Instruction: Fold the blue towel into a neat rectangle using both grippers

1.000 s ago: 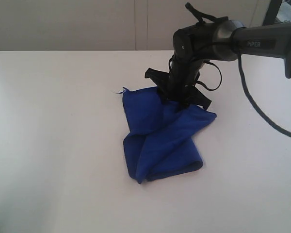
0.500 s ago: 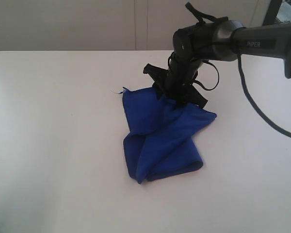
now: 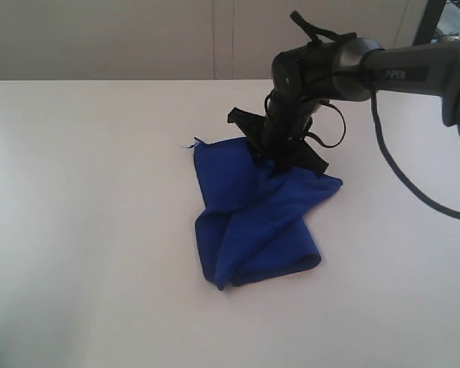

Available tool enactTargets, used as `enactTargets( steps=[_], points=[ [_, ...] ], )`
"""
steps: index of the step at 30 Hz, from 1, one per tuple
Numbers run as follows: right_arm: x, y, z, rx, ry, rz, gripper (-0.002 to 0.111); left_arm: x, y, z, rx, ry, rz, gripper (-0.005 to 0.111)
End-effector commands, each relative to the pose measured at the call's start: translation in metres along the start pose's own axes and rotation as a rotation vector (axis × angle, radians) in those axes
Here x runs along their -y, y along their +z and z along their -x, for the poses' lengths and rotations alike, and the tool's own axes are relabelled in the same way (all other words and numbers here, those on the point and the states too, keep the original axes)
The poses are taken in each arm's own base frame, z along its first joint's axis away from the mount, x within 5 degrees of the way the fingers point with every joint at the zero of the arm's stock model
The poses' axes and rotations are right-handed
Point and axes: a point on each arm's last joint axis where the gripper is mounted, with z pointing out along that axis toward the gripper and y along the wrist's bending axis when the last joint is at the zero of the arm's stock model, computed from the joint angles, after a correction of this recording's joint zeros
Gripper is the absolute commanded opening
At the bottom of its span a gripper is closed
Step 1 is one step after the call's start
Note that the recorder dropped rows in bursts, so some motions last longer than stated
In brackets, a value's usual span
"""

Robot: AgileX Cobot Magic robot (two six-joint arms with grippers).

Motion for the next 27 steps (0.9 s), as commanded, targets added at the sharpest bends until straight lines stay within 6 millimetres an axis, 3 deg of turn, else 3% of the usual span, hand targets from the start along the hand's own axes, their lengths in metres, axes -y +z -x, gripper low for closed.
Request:
enactTargets(
  steps=[1,12,27],
  points=[
    [0.003,0.003,0.000,-0.005,-0.001,-0.024,0.034,0.000,0.001,-0.003,-0.012,-0.011,0.001,0.000],
    [0.005,0.003,-0.001,-0.018,-0.001,-0.047,0.001,0.000,0.001,-0.003,-0.012,-0.011,0.001,0.000],
    [-0.002,-0.025,0.005,0.031,-0.007,0.017,0.000,0.000,0.001,-0.003,-0.012,-0.011,0.001,0.000]
  ],
)
